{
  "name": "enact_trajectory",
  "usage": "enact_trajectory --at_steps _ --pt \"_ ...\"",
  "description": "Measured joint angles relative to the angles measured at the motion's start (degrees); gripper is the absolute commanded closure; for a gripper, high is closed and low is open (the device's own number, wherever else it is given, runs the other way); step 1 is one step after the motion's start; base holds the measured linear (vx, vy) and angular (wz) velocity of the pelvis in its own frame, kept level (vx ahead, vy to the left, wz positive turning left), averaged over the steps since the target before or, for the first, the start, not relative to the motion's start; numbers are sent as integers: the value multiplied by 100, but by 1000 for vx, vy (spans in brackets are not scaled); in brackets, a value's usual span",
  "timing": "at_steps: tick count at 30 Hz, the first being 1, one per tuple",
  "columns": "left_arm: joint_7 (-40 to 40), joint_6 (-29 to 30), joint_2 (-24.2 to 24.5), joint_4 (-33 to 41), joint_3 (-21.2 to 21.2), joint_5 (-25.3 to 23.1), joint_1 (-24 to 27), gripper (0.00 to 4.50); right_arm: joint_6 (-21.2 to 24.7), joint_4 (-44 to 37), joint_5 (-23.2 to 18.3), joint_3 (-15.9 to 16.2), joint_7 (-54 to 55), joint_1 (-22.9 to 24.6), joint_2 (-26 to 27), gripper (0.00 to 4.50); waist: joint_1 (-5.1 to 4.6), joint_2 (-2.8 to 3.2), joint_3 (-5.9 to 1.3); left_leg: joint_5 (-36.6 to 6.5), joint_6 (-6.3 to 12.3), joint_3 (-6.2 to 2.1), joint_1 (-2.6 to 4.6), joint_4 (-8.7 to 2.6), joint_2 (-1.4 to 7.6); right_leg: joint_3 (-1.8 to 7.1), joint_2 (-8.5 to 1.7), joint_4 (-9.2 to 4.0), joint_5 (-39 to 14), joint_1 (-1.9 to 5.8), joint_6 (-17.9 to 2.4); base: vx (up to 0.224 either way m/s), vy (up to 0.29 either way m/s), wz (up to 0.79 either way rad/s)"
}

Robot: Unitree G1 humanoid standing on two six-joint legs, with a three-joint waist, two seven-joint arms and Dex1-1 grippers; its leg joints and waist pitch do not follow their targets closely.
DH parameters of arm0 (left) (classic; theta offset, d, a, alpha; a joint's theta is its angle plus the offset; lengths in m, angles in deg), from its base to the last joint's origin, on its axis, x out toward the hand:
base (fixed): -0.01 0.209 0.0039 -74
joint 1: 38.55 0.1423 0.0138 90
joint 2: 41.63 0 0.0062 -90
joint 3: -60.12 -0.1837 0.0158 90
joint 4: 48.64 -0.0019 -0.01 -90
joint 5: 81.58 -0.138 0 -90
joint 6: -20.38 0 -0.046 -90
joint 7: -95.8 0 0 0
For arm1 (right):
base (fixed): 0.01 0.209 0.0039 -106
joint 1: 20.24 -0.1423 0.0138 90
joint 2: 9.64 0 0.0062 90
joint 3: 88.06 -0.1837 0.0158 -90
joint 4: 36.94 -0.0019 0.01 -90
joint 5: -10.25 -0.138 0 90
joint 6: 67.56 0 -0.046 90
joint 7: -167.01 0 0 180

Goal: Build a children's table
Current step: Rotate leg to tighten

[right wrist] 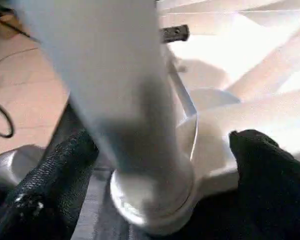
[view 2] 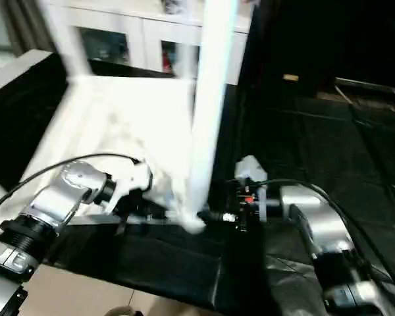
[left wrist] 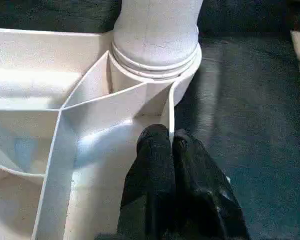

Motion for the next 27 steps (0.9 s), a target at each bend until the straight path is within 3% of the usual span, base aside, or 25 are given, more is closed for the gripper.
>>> enact_trajectory --at_steps 11,23,27 --pt "-232 -335 -21 -203 -163 -76 -174 450 -66 252 29 459 -711 -134 21 116 -3 -4 -1 -3 5 -1 -8 17 4 -1 0 7 0 0 0 0 0 0" --pt "-241 -363 -62 -276 -166 -73 -202 450 -140 427 30 424 -721 -219 48 202 10 -4 -2 -5 7 -1 -8 26 4 -1 -1 12 0 0 0 0 0 0" --pt "-212 -68 -132 -274 -116 -12 -202 450 -56 239 -2 326 -584 -88 63 224 9 -2 -3 -5 8 -1 -7 30 4 0 -1 17 0 0 0 0 0 0"
